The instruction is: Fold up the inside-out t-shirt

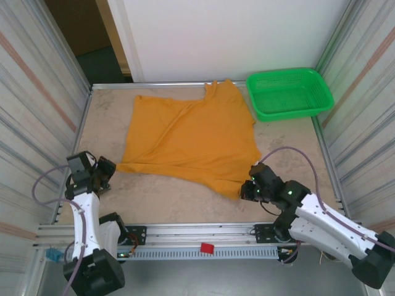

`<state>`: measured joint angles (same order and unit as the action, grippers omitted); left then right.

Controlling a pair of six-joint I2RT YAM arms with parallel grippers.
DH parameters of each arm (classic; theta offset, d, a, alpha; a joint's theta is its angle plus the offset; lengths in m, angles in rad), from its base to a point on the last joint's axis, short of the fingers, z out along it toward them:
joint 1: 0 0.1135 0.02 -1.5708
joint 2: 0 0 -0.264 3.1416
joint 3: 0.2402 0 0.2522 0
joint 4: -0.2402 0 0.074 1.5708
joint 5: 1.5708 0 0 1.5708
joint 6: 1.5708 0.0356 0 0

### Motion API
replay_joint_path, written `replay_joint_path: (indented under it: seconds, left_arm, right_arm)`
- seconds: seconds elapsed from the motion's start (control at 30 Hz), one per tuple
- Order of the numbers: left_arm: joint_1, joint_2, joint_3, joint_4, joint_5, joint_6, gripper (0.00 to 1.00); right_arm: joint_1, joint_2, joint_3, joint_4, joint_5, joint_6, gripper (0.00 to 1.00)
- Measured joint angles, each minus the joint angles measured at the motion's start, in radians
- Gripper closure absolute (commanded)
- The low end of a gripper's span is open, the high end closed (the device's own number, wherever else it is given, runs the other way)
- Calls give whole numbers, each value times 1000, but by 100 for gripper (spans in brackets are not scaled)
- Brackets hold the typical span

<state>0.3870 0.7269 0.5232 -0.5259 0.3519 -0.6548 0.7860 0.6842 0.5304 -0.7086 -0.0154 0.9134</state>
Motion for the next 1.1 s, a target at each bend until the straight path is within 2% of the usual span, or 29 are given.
replay_joint_path:
  seconds: [0.17, 0.47, 0.63, 0.83, 0.93, 1.1]
  left_arm:
    - [0, -37, 53, -47, 0, 0, 100]
    - [0, -25, 68, -27, -2, -39, 99]
    - [0, 72, 69, 61, 0, -76, 98]
    - [0, 251, 113, 146, 4, -76, 98]
    - [0, 338, 154, 188, 8, -63, 98]
    - [-1, 485, 224, 253, 32, -33, 98]
  right_arm:
    - [0, -51, 140, -58, -9, 0, 100]
    - [-23, -55, 272, -137, 46, -5, 100]
    - [-182, -18, 293, -129, 36, -32, 100]
    - [-400, 74, 287, -53, -76, -81, 100]
    - [-446, 160, 287, 8, -119, -108, 100]
    - [-467, 350, 307, 103, -154, -147, 100]
